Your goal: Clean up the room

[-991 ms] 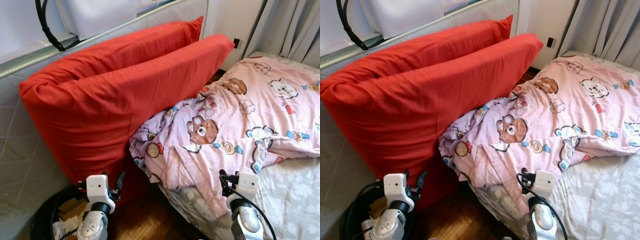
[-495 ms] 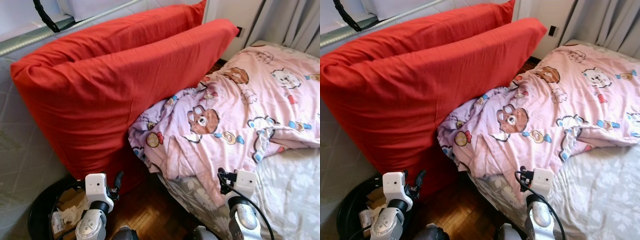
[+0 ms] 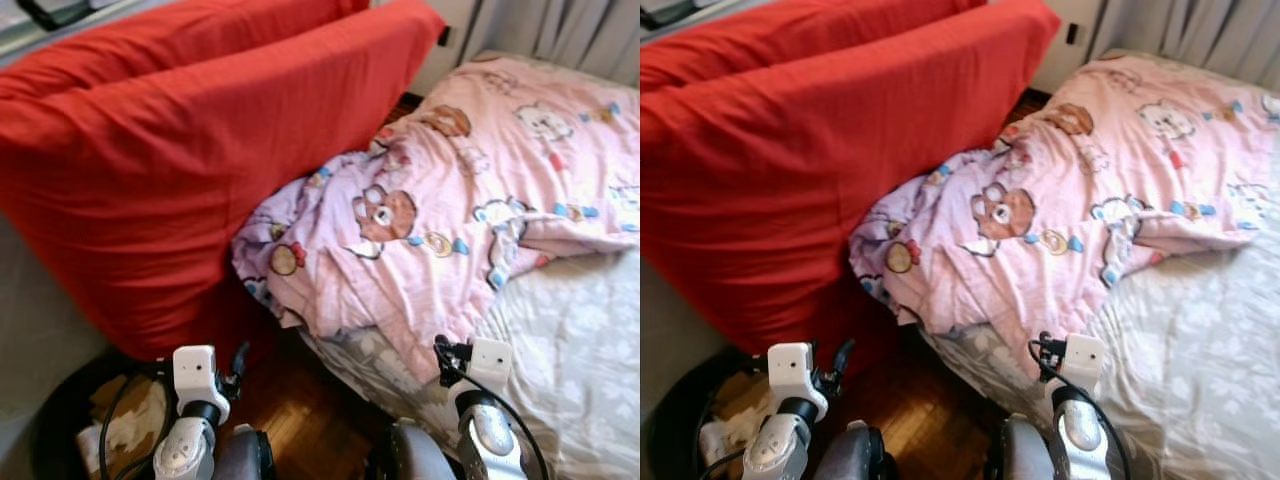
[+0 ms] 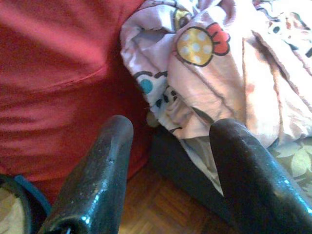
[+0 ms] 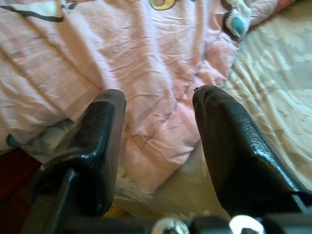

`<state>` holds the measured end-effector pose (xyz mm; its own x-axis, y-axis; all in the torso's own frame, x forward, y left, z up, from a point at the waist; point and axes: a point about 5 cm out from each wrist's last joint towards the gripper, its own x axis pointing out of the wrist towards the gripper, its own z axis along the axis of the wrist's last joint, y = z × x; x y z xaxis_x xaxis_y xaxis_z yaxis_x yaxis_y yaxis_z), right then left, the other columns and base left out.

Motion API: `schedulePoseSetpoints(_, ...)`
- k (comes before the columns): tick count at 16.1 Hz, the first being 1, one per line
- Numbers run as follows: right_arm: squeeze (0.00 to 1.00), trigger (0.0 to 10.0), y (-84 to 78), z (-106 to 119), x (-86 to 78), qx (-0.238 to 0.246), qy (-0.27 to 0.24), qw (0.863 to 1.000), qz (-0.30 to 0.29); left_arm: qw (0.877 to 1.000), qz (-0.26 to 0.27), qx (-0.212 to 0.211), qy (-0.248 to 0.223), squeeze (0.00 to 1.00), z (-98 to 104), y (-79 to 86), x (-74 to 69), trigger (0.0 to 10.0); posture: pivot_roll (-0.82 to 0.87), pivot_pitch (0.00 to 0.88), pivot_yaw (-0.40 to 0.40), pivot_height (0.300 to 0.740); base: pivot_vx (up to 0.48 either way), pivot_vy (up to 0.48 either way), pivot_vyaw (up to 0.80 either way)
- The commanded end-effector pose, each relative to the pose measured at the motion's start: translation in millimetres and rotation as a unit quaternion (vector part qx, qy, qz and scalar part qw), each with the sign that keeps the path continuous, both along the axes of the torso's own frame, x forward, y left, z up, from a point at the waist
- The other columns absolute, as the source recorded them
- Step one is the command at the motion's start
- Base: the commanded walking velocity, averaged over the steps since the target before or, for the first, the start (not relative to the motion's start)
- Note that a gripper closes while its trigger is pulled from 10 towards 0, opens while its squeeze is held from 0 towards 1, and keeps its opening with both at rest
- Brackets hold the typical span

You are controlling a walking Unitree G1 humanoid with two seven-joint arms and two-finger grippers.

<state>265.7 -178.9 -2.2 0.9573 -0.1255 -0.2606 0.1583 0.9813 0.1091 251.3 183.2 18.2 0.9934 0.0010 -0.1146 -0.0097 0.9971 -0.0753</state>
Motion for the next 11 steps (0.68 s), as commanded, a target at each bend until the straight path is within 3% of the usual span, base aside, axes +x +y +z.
schedulePoseSetpoints(1, 0.00, 10.0, -0.1, -4, -3.7, 0.002, 0.012, 1.000, 0.001, 1.000, 0.007, -0.006, 0.008, 0.00, -3, 3.0, -3.8, 10.0, -0.02, 0.187, 0.011, 0.633, 0.000, 0.000, 0.00)
schedulePoseSetpoints(5, 0.00, 10.0, 4.2, -4, -2.7, 0.009, 0.013, 1.000, 0.012, 1.000, 0.004, -0.006, 0.007, 0.00, -1, 2.8, -2.9, 10.0, -0.02, 0.187, 0.014, 0.633, 0.000, 0.000, 0.00)
schedulePoseSetpoints(7, 0.00, 10.0, 7.8, -8, -2.1, 0.003, 0.037, 0.999, 0.026, 1.000, 0.004, -0.007, 0.008, 0.00, -1, 2.9, -2.4, 10.0, -0.02, 0.187, 0.014, 0.633, 0.000, 0.000, 0.00)
schedulePoseSetpoints(11, 0.00, 10.0, 11.2, -5, -2.1, 0.008, 0.014, 0.999, 0.035, 1.000, 0.002, -0.008, 0.006, 0.00, 0, 2.4, -1.7, 10.0, -0.02, 0.188, 0.015, 0.613, 0.000, 0.000, 0.00)
